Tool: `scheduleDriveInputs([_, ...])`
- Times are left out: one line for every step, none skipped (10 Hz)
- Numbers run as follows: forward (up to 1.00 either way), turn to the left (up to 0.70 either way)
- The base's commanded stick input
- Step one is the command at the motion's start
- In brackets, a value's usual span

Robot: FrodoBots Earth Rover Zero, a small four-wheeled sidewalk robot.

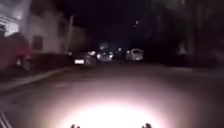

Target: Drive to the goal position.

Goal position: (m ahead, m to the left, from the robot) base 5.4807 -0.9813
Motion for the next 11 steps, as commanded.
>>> scheduleDriveInputs([0.85,0.0])
scheduleDriveInputs([0.85,0.0])
scheduleDriveInputs([0.85,0.0])
scheduleDriveInputs([0.85,0.0])
scheduleDriveInputs([0.85,0.0])
scheduleDriveInputs([0.85,0.0])
scheduleDriveInputs([0.85,0.0])
scheduleDriveInputs([0.85,0.0])
scheduleDriveInputs([0.85,0.0])
scheduleDriveInputs([0.85,0.0])
scheduleDriveInputs([0.85,0.0])
